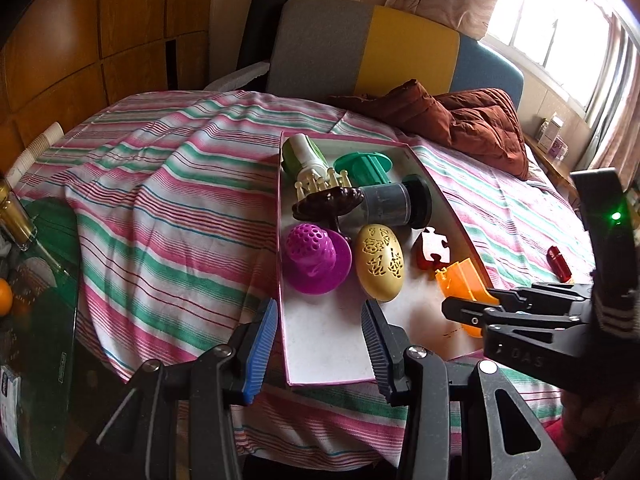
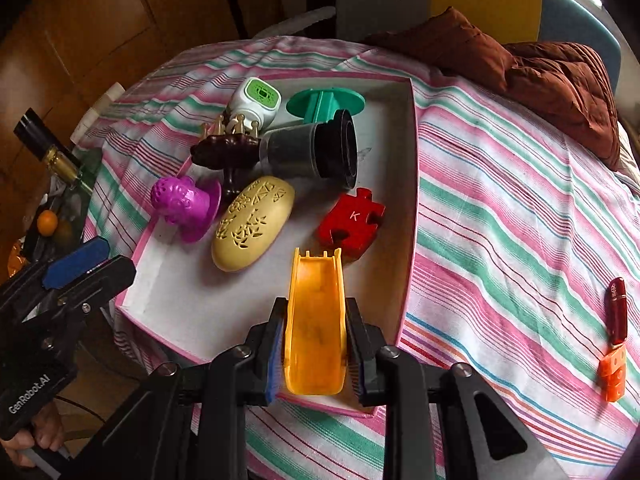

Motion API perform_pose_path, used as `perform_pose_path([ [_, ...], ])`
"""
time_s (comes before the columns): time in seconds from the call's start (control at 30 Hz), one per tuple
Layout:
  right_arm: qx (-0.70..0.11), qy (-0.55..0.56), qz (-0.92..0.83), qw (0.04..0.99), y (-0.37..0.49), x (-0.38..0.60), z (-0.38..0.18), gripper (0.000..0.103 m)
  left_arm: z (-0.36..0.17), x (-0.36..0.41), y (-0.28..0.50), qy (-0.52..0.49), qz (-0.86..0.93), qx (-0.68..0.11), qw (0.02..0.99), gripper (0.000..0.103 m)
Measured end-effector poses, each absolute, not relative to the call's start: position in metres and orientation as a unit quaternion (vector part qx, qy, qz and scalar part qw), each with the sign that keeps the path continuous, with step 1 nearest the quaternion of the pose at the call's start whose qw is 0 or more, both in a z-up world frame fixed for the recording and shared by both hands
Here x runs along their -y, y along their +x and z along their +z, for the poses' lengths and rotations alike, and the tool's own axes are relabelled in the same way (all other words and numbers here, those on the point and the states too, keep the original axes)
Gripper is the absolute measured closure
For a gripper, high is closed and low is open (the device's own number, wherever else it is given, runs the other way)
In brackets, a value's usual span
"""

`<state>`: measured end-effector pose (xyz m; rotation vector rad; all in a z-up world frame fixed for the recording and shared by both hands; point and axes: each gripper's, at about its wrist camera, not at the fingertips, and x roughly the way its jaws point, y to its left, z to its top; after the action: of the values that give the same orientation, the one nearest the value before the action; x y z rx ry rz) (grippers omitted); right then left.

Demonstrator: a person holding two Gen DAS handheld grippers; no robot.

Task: Organize rigid objects
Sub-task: 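Carry the orange translucent piece into the tray with the right gripper, then open the right gripper and move both grippers back toward the remaining toys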

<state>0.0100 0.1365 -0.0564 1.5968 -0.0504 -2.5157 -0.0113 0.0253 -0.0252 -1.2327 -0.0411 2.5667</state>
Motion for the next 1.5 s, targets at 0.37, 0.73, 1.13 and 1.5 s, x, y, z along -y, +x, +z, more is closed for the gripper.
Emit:
perform_pose_path([
  [0.37, 0.012, 0.544, -0.836, 0.069, 0.004, -0.138, -0.066, 0.072, -0.026, -0.028, -0.01, -0.429, 0.891, 0.01, 0.148, 0.058],
  [0.73, 0.058, 0.507, -0.857, 0.066, 0.023, -0.155, -0.045, 0.069, -0.02, -0.032, -0.006, -0.421, 0.895, -0.002, 0.15, 0.058],
  [1.13, 0.078, 0.478, -0.874, 0.037, 0.031, -0.183, -0.02, 0.068, -0.009, -0.045, 0.001, -0.408, 0.899, -0.02, 0.159, 0.058],
  [1.5, 0.102, 0.476, -0.874, -0.004, 0.037, -0.22, -0.02, 0.068, -0.001, -0.065, 0.008, -0.396, 0.9, -0.039, 0.177, 0.058],
])
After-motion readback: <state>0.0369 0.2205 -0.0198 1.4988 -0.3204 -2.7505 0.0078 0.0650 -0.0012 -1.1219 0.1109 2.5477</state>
